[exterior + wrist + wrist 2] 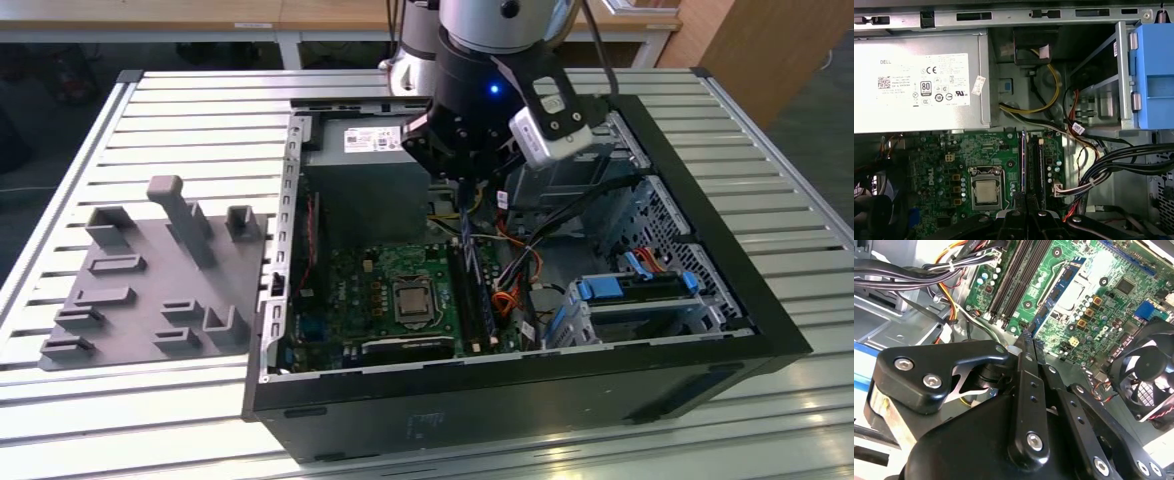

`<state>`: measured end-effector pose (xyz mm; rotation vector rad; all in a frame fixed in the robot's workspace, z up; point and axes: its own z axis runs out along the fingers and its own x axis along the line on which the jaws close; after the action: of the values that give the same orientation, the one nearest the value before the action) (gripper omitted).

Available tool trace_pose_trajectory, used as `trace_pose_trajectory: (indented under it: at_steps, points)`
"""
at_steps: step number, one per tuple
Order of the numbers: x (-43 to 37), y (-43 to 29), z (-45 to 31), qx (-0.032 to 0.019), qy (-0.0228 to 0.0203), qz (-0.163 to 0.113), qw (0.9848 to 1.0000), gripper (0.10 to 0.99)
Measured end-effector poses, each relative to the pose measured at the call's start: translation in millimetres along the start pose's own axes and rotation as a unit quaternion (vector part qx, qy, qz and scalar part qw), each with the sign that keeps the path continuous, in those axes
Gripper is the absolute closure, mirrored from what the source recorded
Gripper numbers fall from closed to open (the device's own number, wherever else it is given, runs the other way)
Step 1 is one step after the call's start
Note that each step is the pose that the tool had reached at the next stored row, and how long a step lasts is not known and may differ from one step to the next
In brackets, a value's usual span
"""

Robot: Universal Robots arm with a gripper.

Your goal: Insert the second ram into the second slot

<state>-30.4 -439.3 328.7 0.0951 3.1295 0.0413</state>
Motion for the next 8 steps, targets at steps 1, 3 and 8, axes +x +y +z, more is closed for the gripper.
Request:
trace_pose_trajectory:
  at_steps: [1, 3, 8]
  points:
    - [0.0, -0.3, 0.5, 0.0000, 0.0000, 0.000, 1.0000, 0.965]
    - [-0.1, -0.8, 1.5, 0.0000, 0.0000, 0.000, 1.0000, 0.965]
    - [-0.1, -1.7, 3.8, 0.0000, 0.0000, 0.000, 1.0000, 0.965]
